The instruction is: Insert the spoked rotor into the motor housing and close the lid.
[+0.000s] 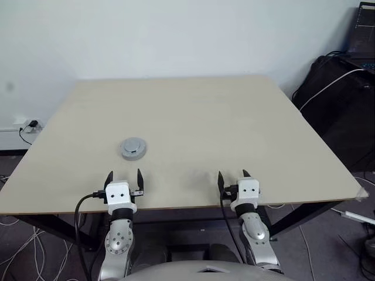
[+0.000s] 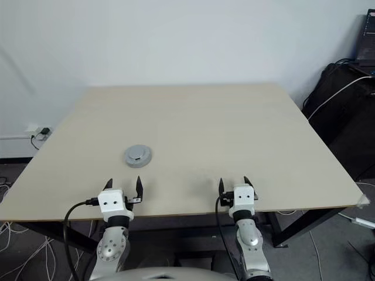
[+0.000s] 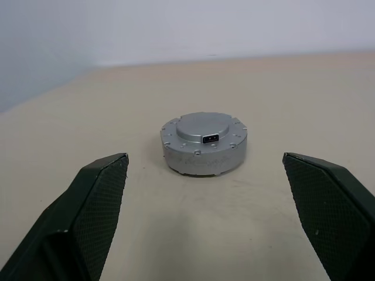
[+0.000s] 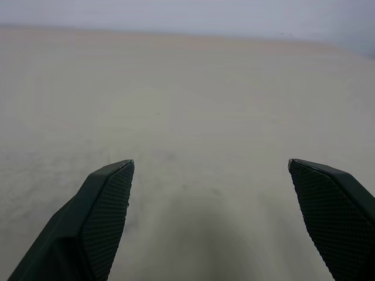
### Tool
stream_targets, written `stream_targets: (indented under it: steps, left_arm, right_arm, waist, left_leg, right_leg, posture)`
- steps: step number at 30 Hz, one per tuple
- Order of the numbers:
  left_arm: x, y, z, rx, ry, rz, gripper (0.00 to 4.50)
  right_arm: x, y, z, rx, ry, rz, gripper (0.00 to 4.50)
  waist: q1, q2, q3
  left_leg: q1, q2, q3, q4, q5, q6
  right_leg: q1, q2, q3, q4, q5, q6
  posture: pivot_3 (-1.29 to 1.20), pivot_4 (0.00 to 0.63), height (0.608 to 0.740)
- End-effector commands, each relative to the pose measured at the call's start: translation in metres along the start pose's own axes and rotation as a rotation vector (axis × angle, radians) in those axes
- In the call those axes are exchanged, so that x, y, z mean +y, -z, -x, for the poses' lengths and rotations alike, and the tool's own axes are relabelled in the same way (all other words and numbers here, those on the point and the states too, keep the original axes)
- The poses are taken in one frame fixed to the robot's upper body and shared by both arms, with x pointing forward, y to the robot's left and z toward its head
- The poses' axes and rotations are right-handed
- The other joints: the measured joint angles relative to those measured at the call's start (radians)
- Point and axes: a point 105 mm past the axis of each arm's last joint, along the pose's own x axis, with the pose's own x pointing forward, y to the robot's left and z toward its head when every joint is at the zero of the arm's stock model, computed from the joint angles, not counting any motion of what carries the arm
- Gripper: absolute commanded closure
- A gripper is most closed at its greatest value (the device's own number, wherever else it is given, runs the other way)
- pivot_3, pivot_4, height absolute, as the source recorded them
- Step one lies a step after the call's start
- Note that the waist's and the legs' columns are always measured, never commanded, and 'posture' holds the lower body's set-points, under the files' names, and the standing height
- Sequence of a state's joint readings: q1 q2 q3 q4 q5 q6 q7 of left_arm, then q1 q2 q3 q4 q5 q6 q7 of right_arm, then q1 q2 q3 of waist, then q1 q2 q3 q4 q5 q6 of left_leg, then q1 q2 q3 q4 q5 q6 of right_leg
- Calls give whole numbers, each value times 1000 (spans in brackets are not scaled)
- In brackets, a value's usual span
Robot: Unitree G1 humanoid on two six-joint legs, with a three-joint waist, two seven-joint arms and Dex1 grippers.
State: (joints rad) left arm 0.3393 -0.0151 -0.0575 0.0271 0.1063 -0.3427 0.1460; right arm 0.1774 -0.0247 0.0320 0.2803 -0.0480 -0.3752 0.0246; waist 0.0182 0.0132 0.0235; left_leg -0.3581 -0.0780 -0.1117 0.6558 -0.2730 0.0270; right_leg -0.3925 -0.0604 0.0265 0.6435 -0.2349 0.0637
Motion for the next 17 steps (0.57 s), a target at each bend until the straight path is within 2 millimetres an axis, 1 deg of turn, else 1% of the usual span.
stream_targets:
  steps: [1, 7, 17]
  left_arm:
    - [-2, -11, -4, -55, 10, 7, 46]
    - [-5, -10, -4, -50, 19, 9, 46]
    - [-7, -10, -5, -51, 31, 12, 46]
  right_arm:
    - [0, -4, -6, -35, -6, -14, 0]
    - [-5, 6, -8, -17, -1, -12, 0]
    - [-10, 13, -10, -16, 0, -20, 0]
  waist:
    - [0, 0, 0]
    - [0, 0, 0]
    - [-1, 0, 0]
  left_leg:
    - [0, 0, 0, 0, 0, 0]
    - [0, 0, 0, 0, 1, 2]
    - [0, 0, 0, 0, 1, 2]
  right_leg:
    - [0, 0, 0, 0, 0, 0]
    - [0, 0, 0, 0, 0, 0]
    - [0, 1, 0, 0, 0, 0]
  posture:
    - [0, 0, 740]
    - [0, 0, 740]
    - [0, 0, 740]
